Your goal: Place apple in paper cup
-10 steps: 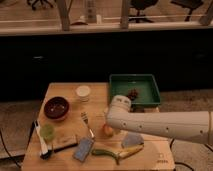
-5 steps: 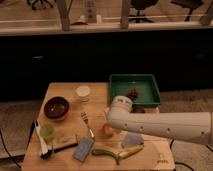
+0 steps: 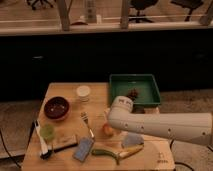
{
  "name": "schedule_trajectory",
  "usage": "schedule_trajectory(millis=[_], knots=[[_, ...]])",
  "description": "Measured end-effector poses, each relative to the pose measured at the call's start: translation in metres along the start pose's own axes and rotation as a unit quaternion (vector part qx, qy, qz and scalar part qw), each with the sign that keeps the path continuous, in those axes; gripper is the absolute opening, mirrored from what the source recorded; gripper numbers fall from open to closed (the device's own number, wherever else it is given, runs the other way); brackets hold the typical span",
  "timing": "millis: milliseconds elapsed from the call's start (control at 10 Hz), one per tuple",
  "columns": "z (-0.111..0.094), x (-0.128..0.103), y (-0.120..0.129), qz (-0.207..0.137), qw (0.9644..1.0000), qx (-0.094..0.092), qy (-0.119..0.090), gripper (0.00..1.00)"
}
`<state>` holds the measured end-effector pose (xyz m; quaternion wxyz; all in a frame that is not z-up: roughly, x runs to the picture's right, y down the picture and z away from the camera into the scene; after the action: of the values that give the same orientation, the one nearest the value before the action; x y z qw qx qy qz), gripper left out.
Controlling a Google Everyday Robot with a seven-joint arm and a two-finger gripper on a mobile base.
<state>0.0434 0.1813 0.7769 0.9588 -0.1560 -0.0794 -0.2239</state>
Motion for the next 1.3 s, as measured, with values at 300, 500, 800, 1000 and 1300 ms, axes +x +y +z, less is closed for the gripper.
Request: schedule_trajectory(millis=[300,500,800,1000,1300], knots=[[0.005,-0.006,0.004,-0.007,0.9993,-0.012,-0.034,0.80],[0.012,-0.015,0.006,-0.015,0.9979,-0.025,-0.057,0.80],[0.022,-0.025,0.010,-0.026,0.9959,-0.044,-0.075,0.80],[0.026,-0.027,0.014,-0.029,0.9945,-0.054,-0.085,0.80],[0.028,-0.029,0.019,-0.028,0.9933,-0.062,-0.093,0.64]])
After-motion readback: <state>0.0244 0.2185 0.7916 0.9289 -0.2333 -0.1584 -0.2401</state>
